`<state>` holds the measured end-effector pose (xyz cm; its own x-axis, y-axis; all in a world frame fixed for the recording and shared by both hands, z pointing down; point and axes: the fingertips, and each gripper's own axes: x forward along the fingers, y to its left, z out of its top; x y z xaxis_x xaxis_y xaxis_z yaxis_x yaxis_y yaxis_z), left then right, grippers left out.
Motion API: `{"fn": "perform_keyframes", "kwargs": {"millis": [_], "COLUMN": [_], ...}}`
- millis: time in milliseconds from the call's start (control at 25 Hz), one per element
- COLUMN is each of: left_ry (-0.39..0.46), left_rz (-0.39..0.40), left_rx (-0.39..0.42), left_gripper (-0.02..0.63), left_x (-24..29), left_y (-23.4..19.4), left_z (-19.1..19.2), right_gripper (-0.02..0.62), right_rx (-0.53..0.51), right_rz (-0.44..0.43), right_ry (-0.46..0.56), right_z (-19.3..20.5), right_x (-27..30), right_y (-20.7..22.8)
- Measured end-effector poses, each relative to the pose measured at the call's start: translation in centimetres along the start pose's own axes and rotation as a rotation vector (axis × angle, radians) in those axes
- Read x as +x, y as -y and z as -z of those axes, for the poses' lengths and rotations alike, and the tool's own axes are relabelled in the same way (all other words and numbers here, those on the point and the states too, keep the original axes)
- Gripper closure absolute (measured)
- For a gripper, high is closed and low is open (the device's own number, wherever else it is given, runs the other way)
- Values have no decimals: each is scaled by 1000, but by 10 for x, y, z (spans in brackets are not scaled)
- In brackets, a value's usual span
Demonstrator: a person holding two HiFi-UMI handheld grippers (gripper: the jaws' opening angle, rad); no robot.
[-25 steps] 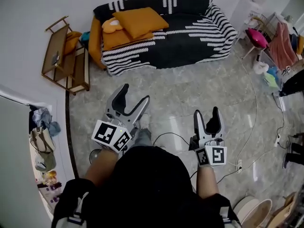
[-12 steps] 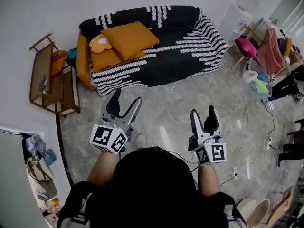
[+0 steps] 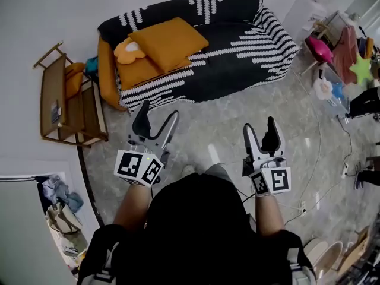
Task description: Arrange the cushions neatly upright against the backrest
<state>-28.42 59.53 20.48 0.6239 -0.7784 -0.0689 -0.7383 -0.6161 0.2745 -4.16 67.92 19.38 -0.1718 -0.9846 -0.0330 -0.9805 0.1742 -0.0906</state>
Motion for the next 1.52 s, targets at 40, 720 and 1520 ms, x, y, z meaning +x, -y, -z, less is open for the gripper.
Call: {"fn": "perform_keyframes", "kwargs": {"millis": [40,720,1520], "left_ry": [-3,5,-86], "left_rz": [-2,-164,-176], "left_rx": [-1,24,-3], "left_gripper": [244,239,239], "left_x": [5,161,304], "left_y": [-1,-58,-98], "left_z": [0,-13,25], "right_gripper": [273,273,285], "right_rx": [-3,61,99], "right_rz": [2,-149,-130], "right_ry": [-7,-47,-106], "right_z": [2,31,51], "right_x": [5,203,297], "right_y": [4,126,210]}}
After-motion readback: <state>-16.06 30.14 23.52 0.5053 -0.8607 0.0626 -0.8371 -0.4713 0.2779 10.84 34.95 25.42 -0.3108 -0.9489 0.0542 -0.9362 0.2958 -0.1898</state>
